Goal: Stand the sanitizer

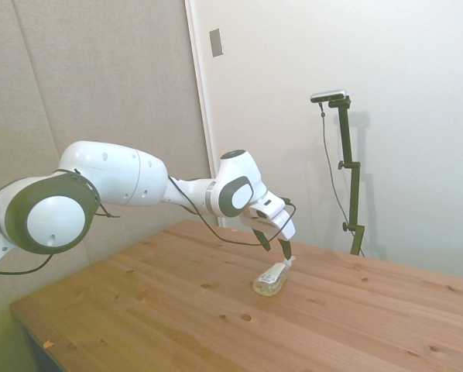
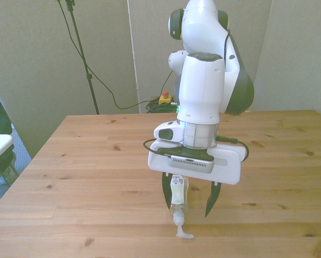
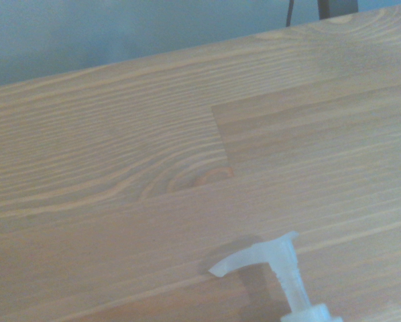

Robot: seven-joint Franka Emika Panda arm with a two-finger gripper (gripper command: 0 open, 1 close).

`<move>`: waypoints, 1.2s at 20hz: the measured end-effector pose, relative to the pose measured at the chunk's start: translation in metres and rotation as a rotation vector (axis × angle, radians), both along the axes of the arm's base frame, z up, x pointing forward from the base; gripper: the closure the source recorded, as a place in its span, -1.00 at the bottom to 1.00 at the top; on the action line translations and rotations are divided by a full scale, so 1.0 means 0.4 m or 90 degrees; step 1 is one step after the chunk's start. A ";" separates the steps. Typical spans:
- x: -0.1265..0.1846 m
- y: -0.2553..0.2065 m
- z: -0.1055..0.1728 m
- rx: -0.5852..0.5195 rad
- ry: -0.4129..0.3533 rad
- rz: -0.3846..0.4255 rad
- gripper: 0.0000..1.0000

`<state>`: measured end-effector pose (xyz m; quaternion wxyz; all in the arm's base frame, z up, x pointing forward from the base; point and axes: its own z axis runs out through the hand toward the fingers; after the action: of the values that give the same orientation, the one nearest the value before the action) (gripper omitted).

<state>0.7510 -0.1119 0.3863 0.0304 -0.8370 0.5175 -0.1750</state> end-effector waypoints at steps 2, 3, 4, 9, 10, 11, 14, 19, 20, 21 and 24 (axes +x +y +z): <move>0.012 -0.005 -0.016 0.001 0.010 -0.003 -1.00; 0.017 -0.010 -0.023 0.000 0.012 -0.005 -1.00; 0.022 -0.015 -0.027 0.000 0.013 -0.007 -1.00; 0.038 -0.032 -0.058 0.000 0.031 -0.014 1.00; 0.039 -0.032 -0.065 0.000 0.035 -0.014 1.00; 0.040 -0.032 -0.069 0.001 0.039 -0.014 1.00; 0.042 -0.033 -0.072 0.003 0.046 -0.013 1.00; 0.040 -0.041 -0.074 0.013 0.054 -0.018 1.00; 0.039 -0.044 -0.073 0.016 0.055 -0.019 1.00; 0.039 -0.047 -0.072 0.016 0.055 -0.020 1.00; 0.039 -0.053 -0.069 0.020 0.058 -0.023 1.00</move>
<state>0.7668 -0.1330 0.3586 0.0168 -0.8343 0.5357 -0.1294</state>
